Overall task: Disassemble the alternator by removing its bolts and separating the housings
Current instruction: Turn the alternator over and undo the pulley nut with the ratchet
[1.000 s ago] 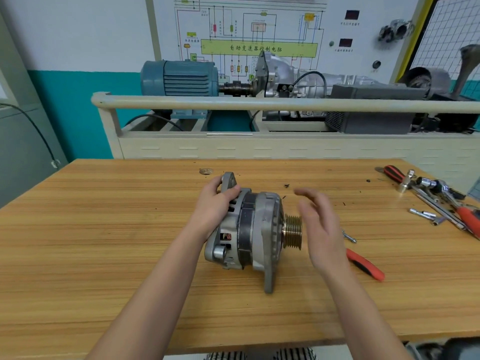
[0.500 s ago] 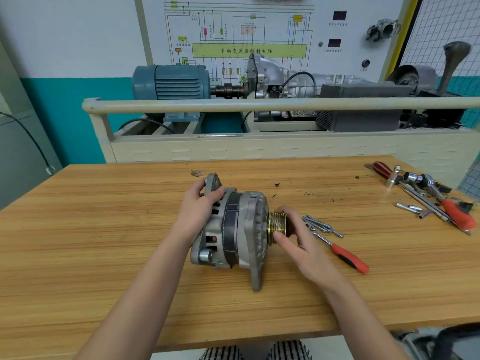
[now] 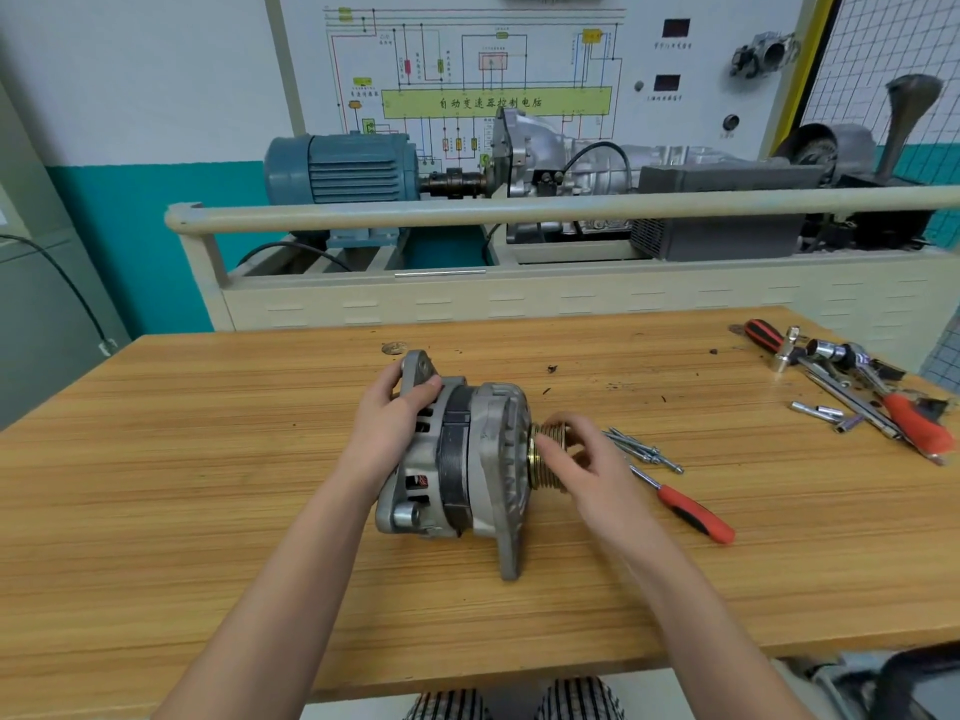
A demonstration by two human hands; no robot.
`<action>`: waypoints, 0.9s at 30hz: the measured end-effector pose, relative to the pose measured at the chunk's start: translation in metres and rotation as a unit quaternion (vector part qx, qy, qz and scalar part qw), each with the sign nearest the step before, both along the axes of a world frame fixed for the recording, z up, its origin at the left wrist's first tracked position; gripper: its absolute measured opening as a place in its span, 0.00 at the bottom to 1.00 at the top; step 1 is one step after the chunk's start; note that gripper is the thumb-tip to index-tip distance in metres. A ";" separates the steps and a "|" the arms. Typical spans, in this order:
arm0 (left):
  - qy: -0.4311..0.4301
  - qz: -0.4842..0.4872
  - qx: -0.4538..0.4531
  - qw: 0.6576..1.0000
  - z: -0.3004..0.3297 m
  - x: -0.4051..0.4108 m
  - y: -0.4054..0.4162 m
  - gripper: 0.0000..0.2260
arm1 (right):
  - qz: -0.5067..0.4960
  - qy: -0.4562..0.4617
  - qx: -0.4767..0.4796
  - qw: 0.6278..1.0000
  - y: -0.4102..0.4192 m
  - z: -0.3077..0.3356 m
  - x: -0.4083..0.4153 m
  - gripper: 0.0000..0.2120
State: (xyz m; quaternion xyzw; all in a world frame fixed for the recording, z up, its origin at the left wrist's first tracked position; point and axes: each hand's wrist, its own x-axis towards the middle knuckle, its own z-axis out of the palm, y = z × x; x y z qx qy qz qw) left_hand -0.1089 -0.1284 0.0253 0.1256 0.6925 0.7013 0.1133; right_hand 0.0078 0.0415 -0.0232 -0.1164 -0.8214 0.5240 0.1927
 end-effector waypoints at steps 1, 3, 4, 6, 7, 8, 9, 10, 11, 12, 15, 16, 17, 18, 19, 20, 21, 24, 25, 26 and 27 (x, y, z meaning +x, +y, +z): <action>-0.006 -0.002 -0.002 1.000 0.000 0.000 0.000 0.20 | 0.026 0.011 0.008 1.000 0.003 -0.003 0.004 0.18; -0.009 -0.003 -0.009 1.000 0.002 0.000 0.000 0.21 | 0.057 0.059 0.026 0.996 0.008 -0.005 0.009 0.20; -0.009 -0.003 -0.011 1.000 0.002 -0.001 0.000 0.22 | 0.066 0.084 0.046 0.993 0.010 -0.005 0.011 0.22; -0.012 -0.002 -0.013 1.000 0.002 -0.001 0.000 0.23 | 0.089 0.108 0.061 0.988 0.017 -0.009 0.013 0.28; -0.014 -0.003 -0.012 1.000 0.001 -0.001 0.000 0.23 | 0.107 0.106 0.022 0.988 0.020 -0.010 0.015 0.31; -0.013 -0.004 -0.011 1.000 0.001 -0.001 0.000 0.23 | 0.122 0.089 -0.043 0.988 0.020 -0.006 0.016 0.35; -0.013 -0.006 -0.009 1.000 0.001 -0.002 0.000 0.22 | 0.125 0.052 -0.094 0.986 0.018 -0.002 0.016 0.37; -0.015 -0.006 -0.008 1.000 0.000 -0.002 0.000 0.22 | 0.107 0.005 -0.108 0.988 0.013 0.004 0.015 0.36; -0.018 -0.004 -0.008 1.000 0.000 -0.002 0.000 0.22 | 0.069 -0.051 -0.083 0.993 0.008 0.008 0.012 0.33; -0.020 -0.003 -0.006 1.000 0.000 -0.002 0.001 0.22 | 0.024 -0.088 -0.054 0.994 0.005 0.010 0.007 0.29; -0.016 0.003 -0.006 1.000 0.000 -0.002 0.001 0.22 | -0.028 -0.069 -0.039 0.996 0.003 0.008 -0.004 0.21; -0.018 0.002 -0.006 1.000 0.000 -0.003 0.000 0.23 | -0.009 -0.050 -0.050 0.997 0.003 0.005 -0.003 0.20; -0.022 0.001 -0.007 1.000 0.000 -0.003 0.000 0.24 | 0.015 -0.029 -0.049 0.998 0.004 0.000 -0.001 0.17; -0.026 0.000 -0.009 1.000 0.001 -0.004 0.001 0.25 | 0.036 -0.007 -0.043 0.998 0.007 -0.004 0.003 0.15; -0.028 -0.002 -0.012 1.000 0.001 -0.005 0.001 0.25 | 0.057 0.019 -0.037 0.997 0.011 -0.008 0.007 0.16; -0.030 -0.003 -0.014 0.999 0.001 -0.005 0.001 0.26 | 0.076 0.050 -0.026 0.996 0.016 -0.011 0.011 0.20; -0.030 -0.003 -0.013 0.999 0.002 -0.005 0.001 0.26 | 0.097 0.076 -0.011 0.992 0.021 -0.013 0.015 0.25; -0.028 -0.003 -0.014 1.000 0.001 -0.005 0.001 0.25 | 0.132 0.057 -0.080 0.986 0.029 -0.004 0.018 0.33; -0.029 -0.001 -0.014 0.999 0.001 -0.005 0.001 0.26 | 0.116 0.014 -0.101 0.988 0.026 0.002 0.016 0.32; -0.030 0.001 -0.014 0.999 0.001 -0.005 0.001 0.26 | 0.093 -0.036 -0.103 0.990 0.020 0.007 0.013 0.29; -0.031 0.003 -0.012 0.999 0.000 -0.005 0.001 0.26 | 0.062 -0.075 -0.090 0.991 0.015 0.009 0.009 0.25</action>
